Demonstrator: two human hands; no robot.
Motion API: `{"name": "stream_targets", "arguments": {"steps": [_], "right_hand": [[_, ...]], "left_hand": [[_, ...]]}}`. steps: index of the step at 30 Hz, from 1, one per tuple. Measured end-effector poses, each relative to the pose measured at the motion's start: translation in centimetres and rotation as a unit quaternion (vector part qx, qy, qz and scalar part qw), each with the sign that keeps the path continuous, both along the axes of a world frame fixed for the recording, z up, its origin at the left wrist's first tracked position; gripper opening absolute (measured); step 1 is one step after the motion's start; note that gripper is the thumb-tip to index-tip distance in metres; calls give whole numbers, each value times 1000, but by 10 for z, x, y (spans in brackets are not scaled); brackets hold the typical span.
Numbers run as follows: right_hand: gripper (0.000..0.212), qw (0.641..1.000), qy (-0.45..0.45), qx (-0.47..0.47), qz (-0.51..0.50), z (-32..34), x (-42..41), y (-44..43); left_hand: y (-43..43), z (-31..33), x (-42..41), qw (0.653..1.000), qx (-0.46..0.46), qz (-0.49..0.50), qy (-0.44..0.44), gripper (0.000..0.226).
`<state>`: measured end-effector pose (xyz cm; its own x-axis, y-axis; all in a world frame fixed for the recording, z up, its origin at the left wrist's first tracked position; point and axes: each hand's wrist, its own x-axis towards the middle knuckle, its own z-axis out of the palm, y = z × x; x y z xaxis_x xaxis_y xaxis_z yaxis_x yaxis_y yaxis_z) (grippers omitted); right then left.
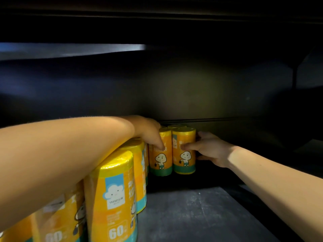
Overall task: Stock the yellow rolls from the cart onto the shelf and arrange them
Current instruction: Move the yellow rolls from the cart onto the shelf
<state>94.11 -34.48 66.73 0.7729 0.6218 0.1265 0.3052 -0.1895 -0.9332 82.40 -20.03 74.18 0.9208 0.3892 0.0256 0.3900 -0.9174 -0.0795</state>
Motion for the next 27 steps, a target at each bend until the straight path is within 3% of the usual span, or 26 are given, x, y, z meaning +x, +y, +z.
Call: {"name": "stream_targets", "arguments": {"steps": [7, 12, 16, 20, 27], "right_hand": [[66, 997, -56, -51, -34, 6, -14, -14], [85, 992, -76, -26, -95, 10, -27, -29], [72, 994, -77, 33, -68, 10, -48, -49], [54, 987, -134, 81, -40, 13, -88, -71], [31, 971, -146, 181, 47, -8, -162, -114]], "left_hand": [[-9, 20, -16, 999, -6, 13, -49, 67], [-20, 45, -42, 995, -55, 14, -77, 50], [-33, 45, -62, 985, -77, -1, -157, 39], [-58, 29, -92, 966, -130, -42, -220, 30], [-100, -14, -160, 892, -218, -123, -377, 14]]}}
